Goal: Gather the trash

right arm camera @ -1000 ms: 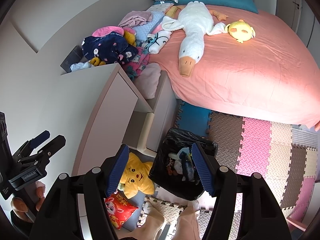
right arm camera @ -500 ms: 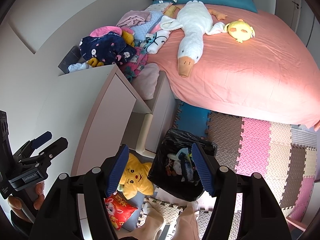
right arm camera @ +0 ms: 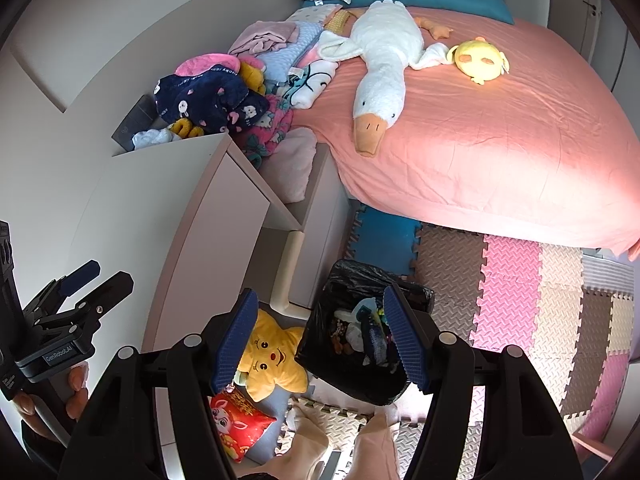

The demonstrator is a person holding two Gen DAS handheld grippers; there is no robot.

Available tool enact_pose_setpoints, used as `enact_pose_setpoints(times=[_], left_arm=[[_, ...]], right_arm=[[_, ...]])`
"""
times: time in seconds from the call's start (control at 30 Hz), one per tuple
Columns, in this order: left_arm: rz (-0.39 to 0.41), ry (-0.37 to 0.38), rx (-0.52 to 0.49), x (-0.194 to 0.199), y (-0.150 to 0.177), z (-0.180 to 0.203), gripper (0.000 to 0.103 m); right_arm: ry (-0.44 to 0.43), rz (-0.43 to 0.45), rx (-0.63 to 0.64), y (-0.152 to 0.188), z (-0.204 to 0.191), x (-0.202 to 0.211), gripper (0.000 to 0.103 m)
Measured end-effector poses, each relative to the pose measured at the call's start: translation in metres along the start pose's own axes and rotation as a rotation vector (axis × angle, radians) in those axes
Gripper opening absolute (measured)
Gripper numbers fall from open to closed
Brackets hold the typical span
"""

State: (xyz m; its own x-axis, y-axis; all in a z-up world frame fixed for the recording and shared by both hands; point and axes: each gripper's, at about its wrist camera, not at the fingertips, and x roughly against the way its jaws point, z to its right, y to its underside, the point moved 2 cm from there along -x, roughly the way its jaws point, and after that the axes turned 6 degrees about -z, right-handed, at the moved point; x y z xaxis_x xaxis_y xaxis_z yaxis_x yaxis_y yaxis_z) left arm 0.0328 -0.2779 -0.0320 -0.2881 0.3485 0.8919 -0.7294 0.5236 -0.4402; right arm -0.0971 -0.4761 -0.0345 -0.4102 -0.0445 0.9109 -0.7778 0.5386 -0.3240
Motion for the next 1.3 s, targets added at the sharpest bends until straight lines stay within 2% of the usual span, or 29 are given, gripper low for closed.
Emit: enact_pose_setpoints(times=[0.2, 0.37, 0.5, 0.73, 1.07, 1.2, 1.3], left_arm=[[0.044, -0.027, -0.029, 0.002, -0.005, 0.005, 0.098], [0.071, -0.089, -0.051, 0.003, -0.01, 0.011, 0.098], [0.04, -0.049, -0.056, -0.002, -0.014, 0.012, 0.098], [0.013, -0.025, -0.077, -0.012, -0.018, 0.016, 0.098], [0.04, -0.029, -0.089, -0.014, -0.022, 0.019, 0.098], [0.004, 0.006, -0.092, -0.019, -0.028, 0.019, 0.098], [0.042, -0.011, -0.11, -0.017, -0.027, 0.02, 0.098]], right_arm=[[0.001, 0.0, -0.001, -0.002, 0.003, 0.0, 0.066], [0.006, 0.0, -0.006, -0.007, 0.009, -0.002, 0.066], [0.011, -0.003, -0.01, -0.01, 0.011, -0.004, 0.066], [0.02, -0.007, -0.022, -0.012, 0.009, -0.006, 0.066], [0.026, -0.01, -0.026, -0.015, 0.008, -0.007, 0.066], [0.028, -0.012, -0.028, -0.016, 0.009, -0.008, 0.066], [0.03, -0.012, -0.028, -0.017, 0.01, -0.008, 0.066]])
